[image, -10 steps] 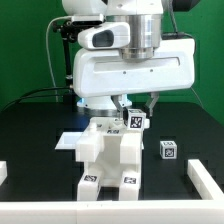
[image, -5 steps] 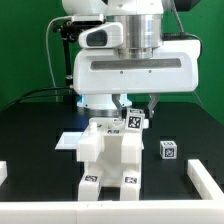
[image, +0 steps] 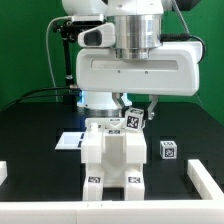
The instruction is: Assemble chair
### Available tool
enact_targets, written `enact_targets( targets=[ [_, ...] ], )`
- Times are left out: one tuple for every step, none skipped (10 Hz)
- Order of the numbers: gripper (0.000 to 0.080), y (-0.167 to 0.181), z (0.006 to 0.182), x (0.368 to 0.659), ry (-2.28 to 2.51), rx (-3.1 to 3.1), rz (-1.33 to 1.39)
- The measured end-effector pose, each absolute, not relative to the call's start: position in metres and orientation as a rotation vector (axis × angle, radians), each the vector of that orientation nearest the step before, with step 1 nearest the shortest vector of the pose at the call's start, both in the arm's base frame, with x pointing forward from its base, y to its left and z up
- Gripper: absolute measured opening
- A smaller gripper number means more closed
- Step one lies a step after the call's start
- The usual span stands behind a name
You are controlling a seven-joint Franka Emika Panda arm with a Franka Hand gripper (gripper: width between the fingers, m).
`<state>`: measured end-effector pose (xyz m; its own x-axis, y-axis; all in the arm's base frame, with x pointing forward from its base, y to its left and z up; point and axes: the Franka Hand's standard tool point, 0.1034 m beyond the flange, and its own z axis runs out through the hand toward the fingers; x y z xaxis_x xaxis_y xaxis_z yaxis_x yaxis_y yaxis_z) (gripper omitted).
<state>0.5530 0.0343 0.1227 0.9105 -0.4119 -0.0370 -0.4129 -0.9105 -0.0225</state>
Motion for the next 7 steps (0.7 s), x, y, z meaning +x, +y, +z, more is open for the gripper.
enact_targets(
  targets=[
    [0.0287,0.0344,0.1226,0.553,0.778,-3.013,0.051],
    [0.0287,0.0337,0.1226,0.5532,0.821,-3.002,0.051],
    [0.0287,0.0342,0.1226,0.5531,0.983,-2.955,0.054],
    [0.0287,0.034,0.1225,0.5534,1.163,-2.883,0.058],
    [0.0287,0.0339,0.1225,0.5536,1.236,-2.85,0.059],
    [0.0287,0.034,0.1224,0.5547,1.352,-2.788,0.059],
    [0.0287,0.034,0.1225,0.556,1.415,-2.753,0.053]
  ],
)
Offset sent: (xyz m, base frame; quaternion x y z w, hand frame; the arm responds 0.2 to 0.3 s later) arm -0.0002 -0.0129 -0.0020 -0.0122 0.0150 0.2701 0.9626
